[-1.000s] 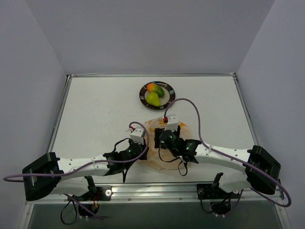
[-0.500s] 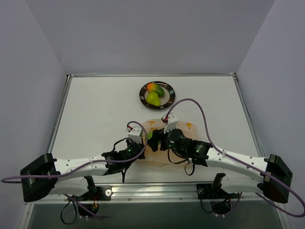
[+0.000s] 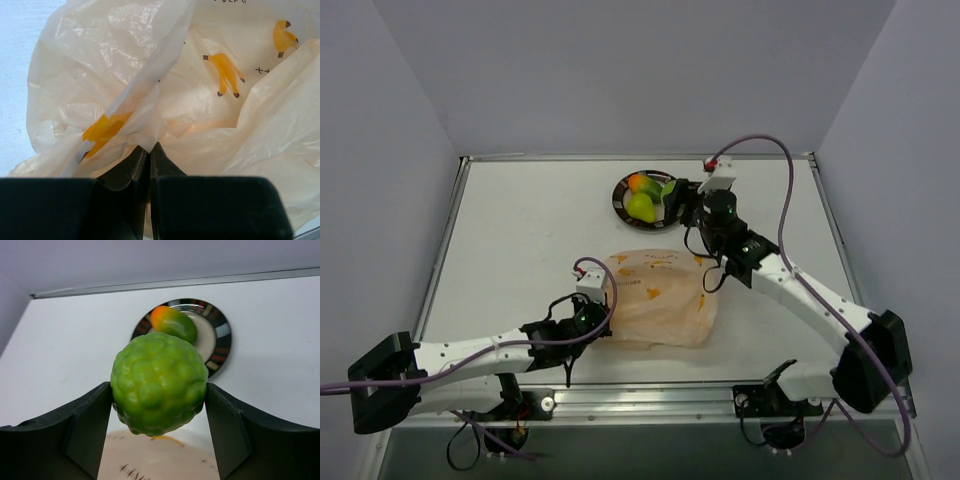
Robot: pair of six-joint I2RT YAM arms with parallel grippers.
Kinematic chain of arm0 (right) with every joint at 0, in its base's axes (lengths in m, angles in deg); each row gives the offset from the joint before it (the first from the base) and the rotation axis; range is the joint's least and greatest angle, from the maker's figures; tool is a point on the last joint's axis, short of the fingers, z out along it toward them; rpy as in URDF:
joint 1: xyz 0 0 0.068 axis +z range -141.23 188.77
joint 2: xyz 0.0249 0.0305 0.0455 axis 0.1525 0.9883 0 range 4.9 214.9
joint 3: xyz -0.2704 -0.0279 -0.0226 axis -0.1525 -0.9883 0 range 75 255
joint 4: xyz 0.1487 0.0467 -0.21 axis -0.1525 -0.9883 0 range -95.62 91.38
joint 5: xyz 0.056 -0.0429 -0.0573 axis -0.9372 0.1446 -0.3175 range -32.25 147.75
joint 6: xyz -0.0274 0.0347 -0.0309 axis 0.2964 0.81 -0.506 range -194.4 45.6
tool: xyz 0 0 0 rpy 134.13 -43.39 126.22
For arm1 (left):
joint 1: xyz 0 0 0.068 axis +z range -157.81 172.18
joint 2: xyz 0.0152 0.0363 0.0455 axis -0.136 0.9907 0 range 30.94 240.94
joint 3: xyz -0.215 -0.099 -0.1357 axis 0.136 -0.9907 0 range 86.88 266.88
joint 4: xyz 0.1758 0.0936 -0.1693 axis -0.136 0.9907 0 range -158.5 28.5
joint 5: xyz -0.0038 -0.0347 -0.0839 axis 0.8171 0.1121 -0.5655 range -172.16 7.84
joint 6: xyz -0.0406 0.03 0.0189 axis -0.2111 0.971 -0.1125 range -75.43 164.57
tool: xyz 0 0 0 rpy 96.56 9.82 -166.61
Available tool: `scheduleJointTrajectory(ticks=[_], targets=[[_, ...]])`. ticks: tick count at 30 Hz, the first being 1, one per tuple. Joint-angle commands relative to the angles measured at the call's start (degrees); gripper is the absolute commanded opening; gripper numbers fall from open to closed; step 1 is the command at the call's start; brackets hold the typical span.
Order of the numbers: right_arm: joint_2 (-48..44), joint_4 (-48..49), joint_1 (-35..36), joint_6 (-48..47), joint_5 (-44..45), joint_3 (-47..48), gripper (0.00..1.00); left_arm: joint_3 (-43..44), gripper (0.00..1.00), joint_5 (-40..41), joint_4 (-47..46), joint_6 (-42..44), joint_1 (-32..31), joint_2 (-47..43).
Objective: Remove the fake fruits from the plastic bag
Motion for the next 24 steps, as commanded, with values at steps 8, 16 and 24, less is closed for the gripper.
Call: scheduleJointTrajectory(ticks=[8,16,24], targets=[[29.1,8.7,-9.6,-4.8,4.5,15.3,0.39,0.5,0.02,0.5,6.3,0.2,0.1,0.1],[43.6,8.1,-11.2,-6.2,2.3,25.7,0.40,-0.3,0.02,1.5,6.0,0.6,0.3,-2.2],[47.5,10.4,-11.2,-2.1,-4.1,25.8,0.41,1.1,0.02,1.7,4.5,1.1,0.3,-0.1]])
